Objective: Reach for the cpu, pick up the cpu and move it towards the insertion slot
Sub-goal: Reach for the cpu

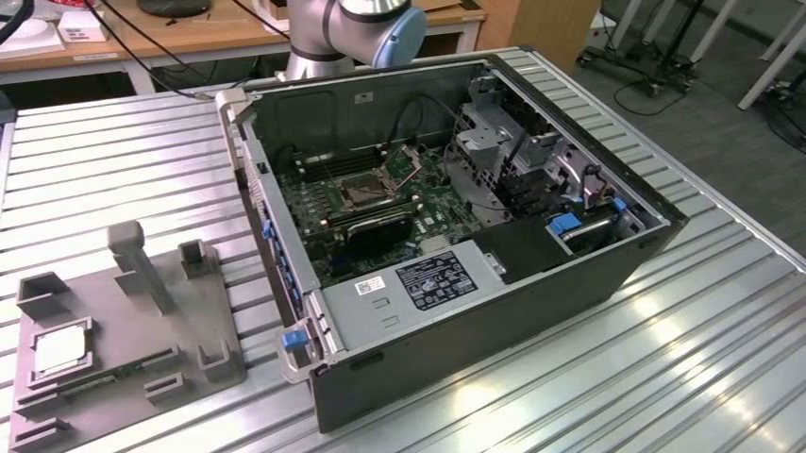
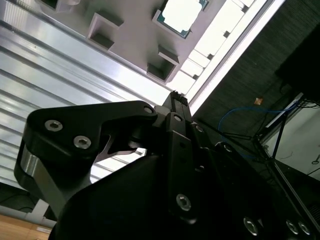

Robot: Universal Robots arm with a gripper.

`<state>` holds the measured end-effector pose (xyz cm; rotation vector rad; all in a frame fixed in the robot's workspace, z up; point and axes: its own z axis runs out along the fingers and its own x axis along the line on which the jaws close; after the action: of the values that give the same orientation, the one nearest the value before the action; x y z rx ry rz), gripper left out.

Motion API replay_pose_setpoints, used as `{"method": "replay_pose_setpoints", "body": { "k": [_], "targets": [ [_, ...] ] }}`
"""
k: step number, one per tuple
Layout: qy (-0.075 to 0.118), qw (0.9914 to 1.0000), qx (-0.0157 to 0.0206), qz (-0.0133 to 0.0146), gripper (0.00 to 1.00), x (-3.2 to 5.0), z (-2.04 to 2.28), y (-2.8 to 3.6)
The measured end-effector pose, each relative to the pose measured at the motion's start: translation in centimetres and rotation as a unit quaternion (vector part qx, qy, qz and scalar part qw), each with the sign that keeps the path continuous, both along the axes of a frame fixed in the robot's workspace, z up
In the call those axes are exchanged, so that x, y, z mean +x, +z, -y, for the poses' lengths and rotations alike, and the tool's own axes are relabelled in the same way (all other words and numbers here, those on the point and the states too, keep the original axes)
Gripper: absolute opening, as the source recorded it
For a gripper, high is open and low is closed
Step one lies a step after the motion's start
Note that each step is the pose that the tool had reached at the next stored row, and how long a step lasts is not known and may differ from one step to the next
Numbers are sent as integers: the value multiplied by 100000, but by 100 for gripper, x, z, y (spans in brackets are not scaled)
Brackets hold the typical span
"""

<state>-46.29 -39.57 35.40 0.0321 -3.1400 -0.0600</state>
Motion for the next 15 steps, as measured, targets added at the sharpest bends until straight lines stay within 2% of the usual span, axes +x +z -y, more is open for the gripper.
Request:
{"method": "replay_pose_setpoints", "body": {
  "k": [15],
  "targets": [
    [-1, 100000, 2, 1, 11, -114, 0, -11]
  ]
}}
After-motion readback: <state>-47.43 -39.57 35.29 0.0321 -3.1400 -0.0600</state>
